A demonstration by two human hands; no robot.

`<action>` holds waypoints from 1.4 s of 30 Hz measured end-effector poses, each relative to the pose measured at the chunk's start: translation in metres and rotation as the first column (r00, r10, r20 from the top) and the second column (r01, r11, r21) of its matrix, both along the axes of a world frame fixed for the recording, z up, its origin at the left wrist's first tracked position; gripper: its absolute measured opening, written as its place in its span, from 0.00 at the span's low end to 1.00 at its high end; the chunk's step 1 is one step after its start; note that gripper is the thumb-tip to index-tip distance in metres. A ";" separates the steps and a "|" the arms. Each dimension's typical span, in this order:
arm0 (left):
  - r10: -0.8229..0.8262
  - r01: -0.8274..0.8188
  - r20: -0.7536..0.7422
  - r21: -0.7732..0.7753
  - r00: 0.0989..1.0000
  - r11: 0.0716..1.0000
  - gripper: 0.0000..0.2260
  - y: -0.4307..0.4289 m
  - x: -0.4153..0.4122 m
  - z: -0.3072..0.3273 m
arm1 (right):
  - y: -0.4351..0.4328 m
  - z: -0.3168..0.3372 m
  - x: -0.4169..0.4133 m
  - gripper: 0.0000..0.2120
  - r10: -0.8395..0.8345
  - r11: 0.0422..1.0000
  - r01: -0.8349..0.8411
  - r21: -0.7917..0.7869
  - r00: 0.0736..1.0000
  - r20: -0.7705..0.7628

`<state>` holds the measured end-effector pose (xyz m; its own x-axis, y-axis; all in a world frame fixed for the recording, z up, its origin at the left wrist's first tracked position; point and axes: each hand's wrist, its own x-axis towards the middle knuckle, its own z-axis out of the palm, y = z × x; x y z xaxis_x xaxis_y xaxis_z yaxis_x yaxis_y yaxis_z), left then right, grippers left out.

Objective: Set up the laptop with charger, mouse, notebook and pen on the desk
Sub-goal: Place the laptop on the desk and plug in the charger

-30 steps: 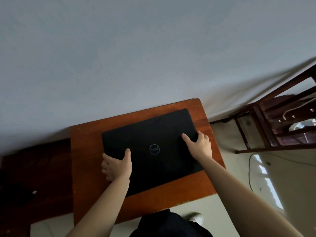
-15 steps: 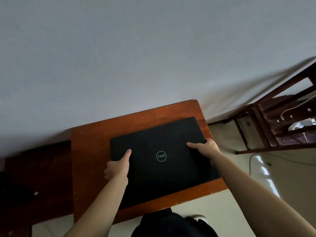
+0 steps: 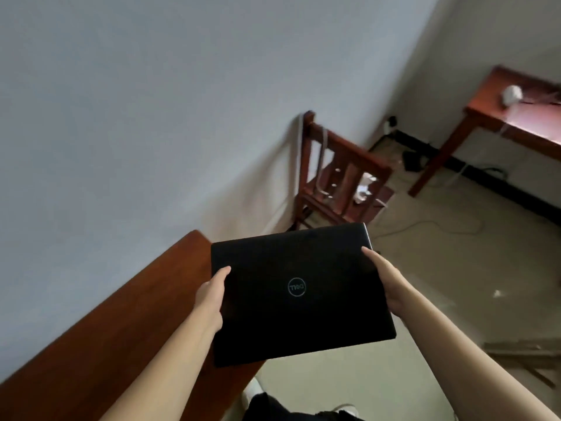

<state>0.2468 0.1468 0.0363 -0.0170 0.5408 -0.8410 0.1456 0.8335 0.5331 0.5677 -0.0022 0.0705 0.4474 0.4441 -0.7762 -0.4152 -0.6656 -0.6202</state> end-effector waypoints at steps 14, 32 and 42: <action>-0.715 0.708 0.087 0.097 0.694 0.699 0.36 -0.092 0.334 0.058 | -0.278 0.023 0.237 0.37 -0.433 0.831 0.492 0.260 0.865 -0.253; -0.726 0.710 0.205 0.158 0.657 0.687 0.33 -0.017 0.685 0.020 | -0.253 0.000 0.510 0.42 -0.766 0.612 0.787 0.076 0.614 -0.191; -0.807 0.793 0.240 0.176 0.539 0.583 0.31 0.016 0.918 0.061 | -0.221 0.036 0.689 0.47 -0.853 0.433 0.886 0.166 0.462 -0.243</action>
<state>1.1651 0.1630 0.0977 0.6573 0.2483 -0.7116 0.5893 0.4192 0.6906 1.2563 -0.2229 0.1062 0.6283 0.0374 -0.7771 -0.7594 0.2466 -0.6021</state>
